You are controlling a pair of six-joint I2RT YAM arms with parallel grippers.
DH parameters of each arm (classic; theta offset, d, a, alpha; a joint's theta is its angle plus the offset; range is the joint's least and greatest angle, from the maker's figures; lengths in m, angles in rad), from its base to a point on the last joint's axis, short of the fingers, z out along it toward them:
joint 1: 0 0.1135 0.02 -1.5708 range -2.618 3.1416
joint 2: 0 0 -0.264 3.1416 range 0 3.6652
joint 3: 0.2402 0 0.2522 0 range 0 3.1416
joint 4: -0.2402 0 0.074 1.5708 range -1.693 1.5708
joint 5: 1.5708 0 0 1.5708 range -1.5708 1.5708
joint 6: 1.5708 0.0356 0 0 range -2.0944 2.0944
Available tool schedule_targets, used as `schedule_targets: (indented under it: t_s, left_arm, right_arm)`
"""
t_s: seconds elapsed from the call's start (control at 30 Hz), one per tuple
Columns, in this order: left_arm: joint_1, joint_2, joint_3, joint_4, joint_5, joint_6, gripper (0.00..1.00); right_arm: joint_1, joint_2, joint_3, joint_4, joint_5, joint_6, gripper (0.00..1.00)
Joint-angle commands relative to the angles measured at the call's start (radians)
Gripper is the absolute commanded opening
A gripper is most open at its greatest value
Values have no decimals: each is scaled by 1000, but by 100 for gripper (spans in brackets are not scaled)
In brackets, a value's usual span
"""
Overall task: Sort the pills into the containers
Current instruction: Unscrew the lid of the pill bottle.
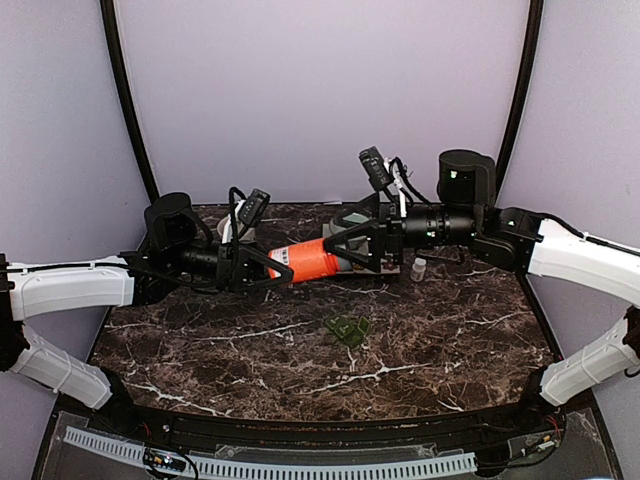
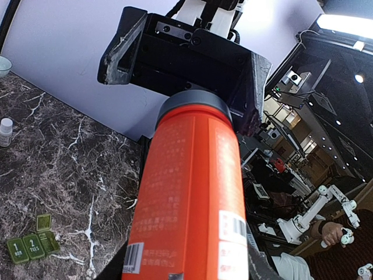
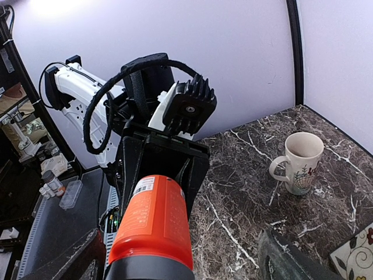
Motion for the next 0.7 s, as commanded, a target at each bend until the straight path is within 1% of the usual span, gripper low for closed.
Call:
schedule_targets:
  t_s: [0.0, 0.67]
  left_arm:
    - [-5, -29, 29, 32, 23, 25, 0]
    - [-5, -30, 32, 17, 10, 38, 0]
  right_arm:
    - [-8, -13, 23, 26, -5, 8, 90]
    - [-8, -29, 33, 26, -12, 18, 94]
